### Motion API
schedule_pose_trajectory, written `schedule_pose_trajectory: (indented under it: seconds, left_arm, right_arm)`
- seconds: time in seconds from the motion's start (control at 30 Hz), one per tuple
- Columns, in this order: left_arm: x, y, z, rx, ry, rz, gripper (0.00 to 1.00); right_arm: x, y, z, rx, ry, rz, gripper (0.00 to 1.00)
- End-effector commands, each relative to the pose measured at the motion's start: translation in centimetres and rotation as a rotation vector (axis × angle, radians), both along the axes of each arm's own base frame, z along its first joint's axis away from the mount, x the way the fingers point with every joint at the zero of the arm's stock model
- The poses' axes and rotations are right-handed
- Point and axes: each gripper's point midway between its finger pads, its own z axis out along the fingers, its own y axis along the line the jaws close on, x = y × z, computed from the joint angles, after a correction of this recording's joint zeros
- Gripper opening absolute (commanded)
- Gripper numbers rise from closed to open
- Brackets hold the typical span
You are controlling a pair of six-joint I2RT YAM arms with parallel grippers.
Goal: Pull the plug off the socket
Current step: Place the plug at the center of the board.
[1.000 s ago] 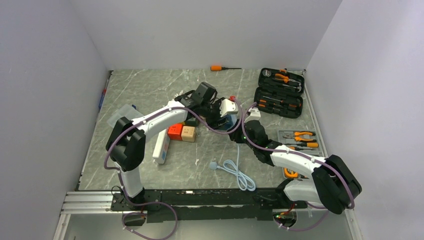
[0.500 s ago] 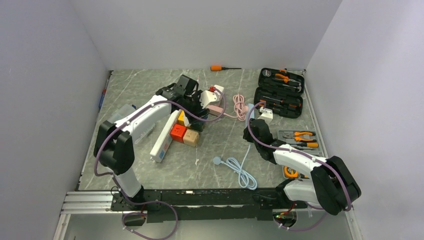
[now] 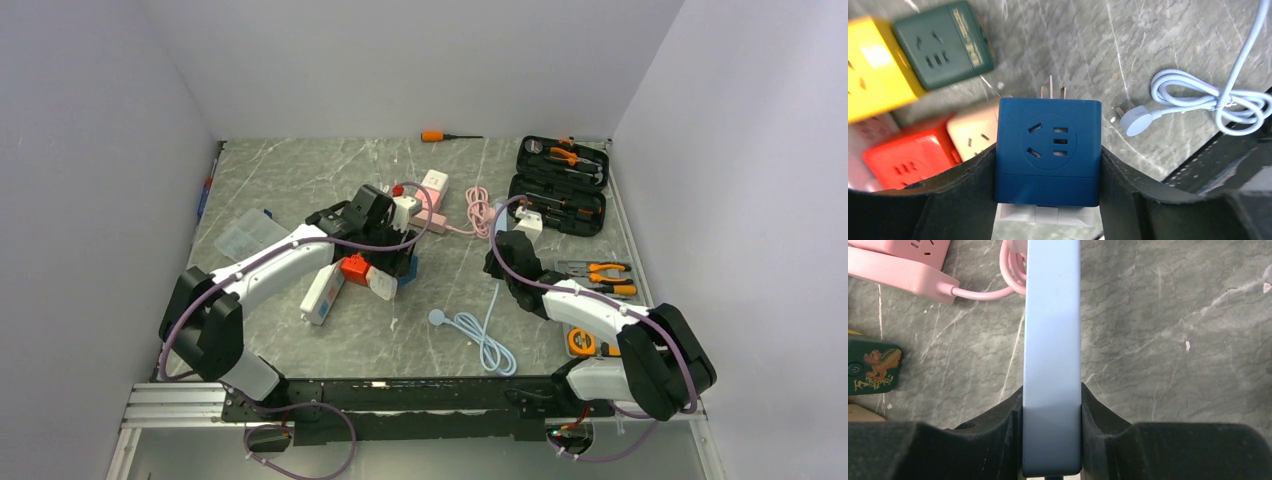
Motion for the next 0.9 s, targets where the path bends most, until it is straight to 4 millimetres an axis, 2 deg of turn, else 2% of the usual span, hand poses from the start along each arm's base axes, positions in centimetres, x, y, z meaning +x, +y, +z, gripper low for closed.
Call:
schedule_pose_trajectory:
  seconds: [0.0,0.07,0.17,0.23,0.3,0.33,0.4,0.5,0.57,0.63,0.77,0.87]
  left_arm:
    - [-0.9,-1.1,-1.1,-0.124,0.202,0.261,0.07]
    - [-1.0,-1.6,-1.4,-0.143,0.239,0.286,0.13]
    - [-0.1,-2.3,-1.5,-0.14,0.255,0.325,0.3]
    - [0.3,-3.1,-1.0,-0.155,0.273,0.324,0.59]
    - [0.7,-3.9,-0.3,-0.172,0.289,0.311,0.94]
    - [0.8,-4.2,-0.2,-0.169,0.297,0.301,0.99]
    - [1.3,-4.5,0.2,-0.165,0.299,0.277,0.99]
    - [2.5,-4.2,1.8,-0.192,0.25,0.258,0.99]
    - [3.4,-4.2,3.6,-0.221,0.222,0.231,0.99]
    - [4.7,-4.5,6.2,-0.259,0.159,0.188,0.99]
    - [8.0,-4.8,11.3,-0.242,-0.107,0.04,0.99]
    - [10.1,-5.3,13.6,-0.201,-0.362,-0.141,1.0]
  right_arm:
    - [2.3,0.6,3.9,0.051,-0.113,-0.029,0.0]
    - [2.3,0.7,4.0,0.059,-0.114,-0.027,0.0]
    - [2.2,1.0,4.1,0.069,-0.114,-0.019,0.0]
    - [2.2,1.3,4.2,0.071,-0.112,-0.013,0.0]
    - [2.1,1.3,4.1,0.07,-0.11,-0.011,0.0]
    - [2.1,1.4,4.2,0.071,-0.111,-0.007,0.0]
    - [1.9,1.4,4.2,0.071,-0.11,-0.001,0.0]
    - [1.6,1.5,4.2,0.072,-0.111,0.013,0.0]
    - [1.4,1.7,4.2,0.08,-0.114,0.027,0.0]
    - [1.0,2.0,4.2,0.095,-0.123,0.059,0.0]
    - [0.3,3.1,4.1,0.12,-0.13,0.128,0.0]
    - [0.1,3.7,4.9,0.13,-0.157,0.17,0.0]
